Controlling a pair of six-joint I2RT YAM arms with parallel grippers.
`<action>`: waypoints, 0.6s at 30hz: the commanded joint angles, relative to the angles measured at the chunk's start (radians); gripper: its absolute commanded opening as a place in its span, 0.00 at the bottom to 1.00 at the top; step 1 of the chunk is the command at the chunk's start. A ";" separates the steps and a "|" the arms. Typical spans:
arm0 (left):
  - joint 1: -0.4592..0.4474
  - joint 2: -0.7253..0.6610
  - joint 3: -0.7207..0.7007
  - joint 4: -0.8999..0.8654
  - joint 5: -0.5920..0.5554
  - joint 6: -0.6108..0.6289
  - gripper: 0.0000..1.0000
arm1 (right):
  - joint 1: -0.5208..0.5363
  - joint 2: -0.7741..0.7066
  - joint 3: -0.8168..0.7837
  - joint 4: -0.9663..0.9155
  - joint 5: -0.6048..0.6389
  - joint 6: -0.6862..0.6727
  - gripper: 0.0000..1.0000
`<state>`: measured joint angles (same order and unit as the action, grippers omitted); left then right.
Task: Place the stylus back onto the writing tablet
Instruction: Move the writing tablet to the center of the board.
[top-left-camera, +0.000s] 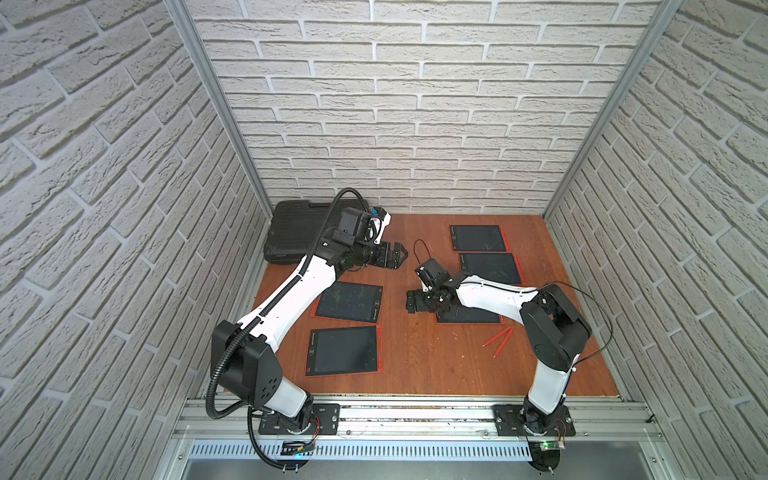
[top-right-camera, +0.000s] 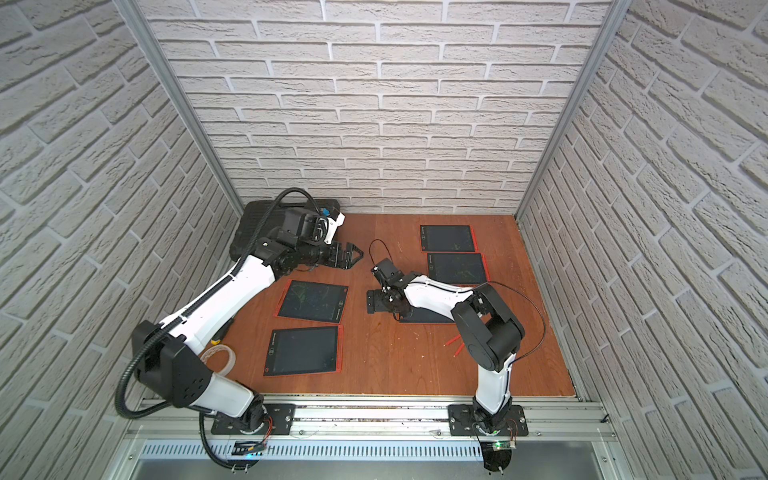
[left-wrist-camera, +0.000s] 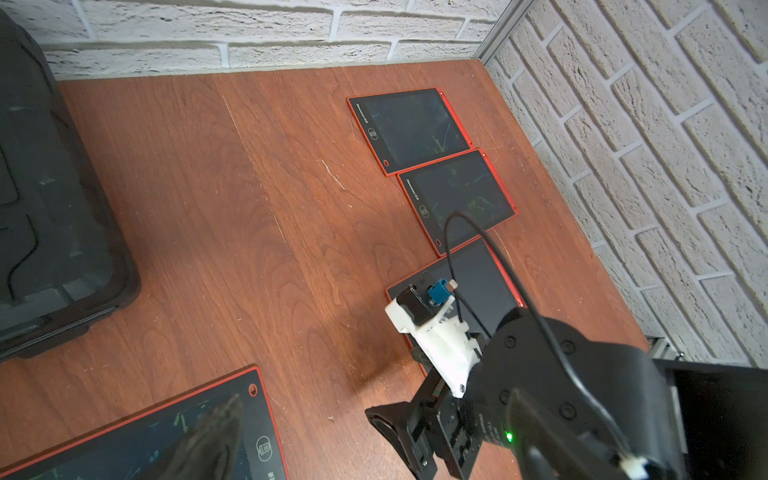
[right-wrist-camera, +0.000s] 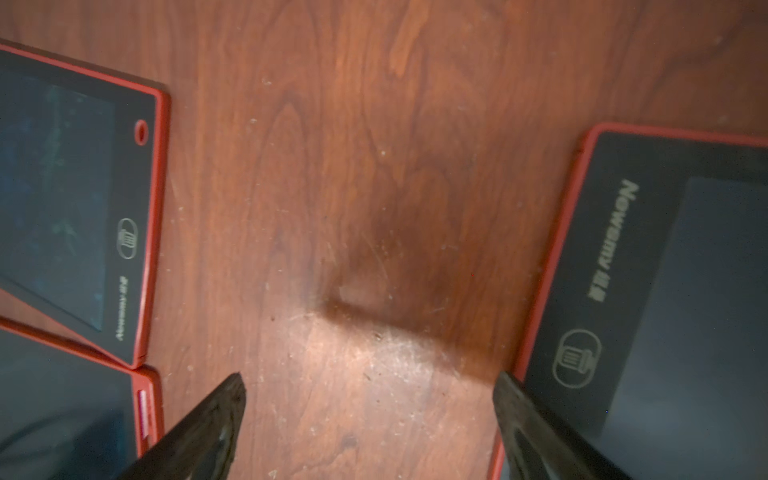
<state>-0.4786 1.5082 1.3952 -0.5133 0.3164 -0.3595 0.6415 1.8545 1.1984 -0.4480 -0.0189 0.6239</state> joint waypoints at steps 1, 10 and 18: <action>0.005 -0.020 -0.015 0.042 0.015 -0.005 0.98 | 0.005 0.020 0.032 -0.053 0.033 0.004 0.93; 0.005 -0.019 -0.015 0.042 0.013 -0.006 0.98 | -0.007 0.020 0.027 -0.106 0.084 -0.013 0.94; 0.004 -0.019 -0.018 0.045 0.016 -0.008 0.98 | -0.012 -0.026 -0.014 0.024 -0.058 -0.061 0.93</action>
<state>-0.4786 1.5082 1.3937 -0.5045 0.3202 -0.3630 0.6323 1.8675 1.2060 -0.4694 -0.0265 0.5858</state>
